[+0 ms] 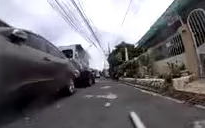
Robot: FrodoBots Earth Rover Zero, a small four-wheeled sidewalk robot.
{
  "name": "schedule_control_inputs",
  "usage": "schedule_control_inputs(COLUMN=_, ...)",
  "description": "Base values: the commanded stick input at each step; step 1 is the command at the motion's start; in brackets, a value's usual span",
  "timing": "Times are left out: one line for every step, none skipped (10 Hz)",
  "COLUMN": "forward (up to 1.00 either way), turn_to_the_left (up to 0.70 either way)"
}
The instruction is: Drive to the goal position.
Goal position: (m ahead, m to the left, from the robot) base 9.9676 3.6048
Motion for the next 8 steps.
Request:
schedule_control_inputs(forward=0.7, turn_to_the_left=-0.2)
schedule_control_inputs(forward=0.7, turn_to_the_left=-0.05)
schedule_control_inputs(forward=0.7, turn_to_the_left=-0.01)
schedule_control_inputs(forward=0.7, turn_to_the_left=0.0)
schedule_control_inputs(forward=0.7, turn_to_the_left=0.0)
schedule_control_inputs(forward=0.7, turn_to_the_left=0.0)
schedule_control_inputs(forward=0.7, turn_to_the_left=0.0)
schedule_control_inputs(forward=0.7, turn_to_the_left=0.0)
